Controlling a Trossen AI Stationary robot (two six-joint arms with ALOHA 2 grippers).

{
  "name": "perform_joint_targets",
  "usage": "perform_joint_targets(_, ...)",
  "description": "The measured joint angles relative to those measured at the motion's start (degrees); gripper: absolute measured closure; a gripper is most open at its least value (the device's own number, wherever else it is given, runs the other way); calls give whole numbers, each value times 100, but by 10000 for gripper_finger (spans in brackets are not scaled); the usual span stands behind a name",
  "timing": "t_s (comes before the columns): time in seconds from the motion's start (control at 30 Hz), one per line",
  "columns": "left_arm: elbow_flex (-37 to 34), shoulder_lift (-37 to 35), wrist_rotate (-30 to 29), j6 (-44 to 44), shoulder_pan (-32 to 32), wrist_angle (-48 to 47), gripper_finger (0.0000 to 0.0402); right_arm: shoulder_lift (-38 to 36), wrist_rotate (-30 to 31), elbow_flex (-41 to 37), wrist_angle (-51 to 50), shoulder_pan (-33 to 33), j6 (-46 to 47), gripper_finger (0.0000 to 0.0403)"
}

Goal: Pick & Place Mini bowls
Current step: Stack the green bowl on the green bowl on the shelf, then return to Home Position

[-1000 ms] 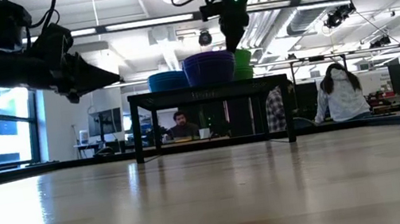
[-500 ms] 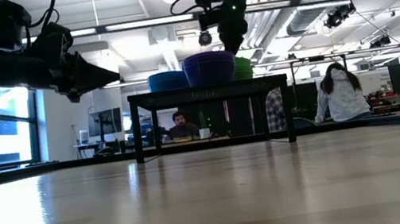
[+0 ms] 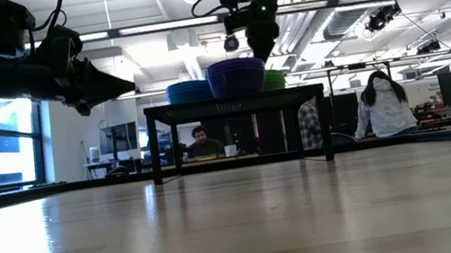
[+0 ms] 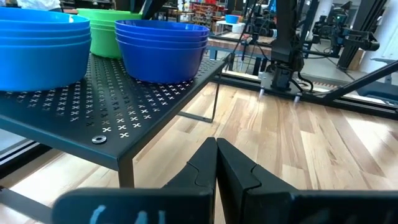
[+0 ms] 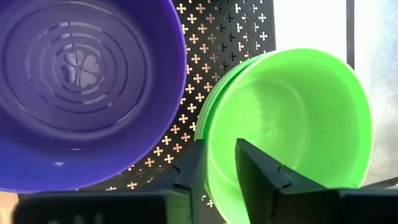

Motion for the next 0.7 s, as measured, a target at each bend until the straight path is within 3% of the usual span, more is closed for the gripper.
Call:
perform_joint_targets(0.3,2,0,2,0,0,-74,401,-322,-36,2,7,22,42,269)
perform_joint_targets(0.43,4,0,2,-2,0,-79,401,-658,-687,-136,240,-24,292,267)
perform_joint_targets(0.53,4,0,2,-2,0,-91,401,-1028,-807,-799,844,-26,309,288)
perform_joint_targets(0.7,4,0,2,0,0,-100,401,-1970,-1244,-2656,2763,-13,260,351)
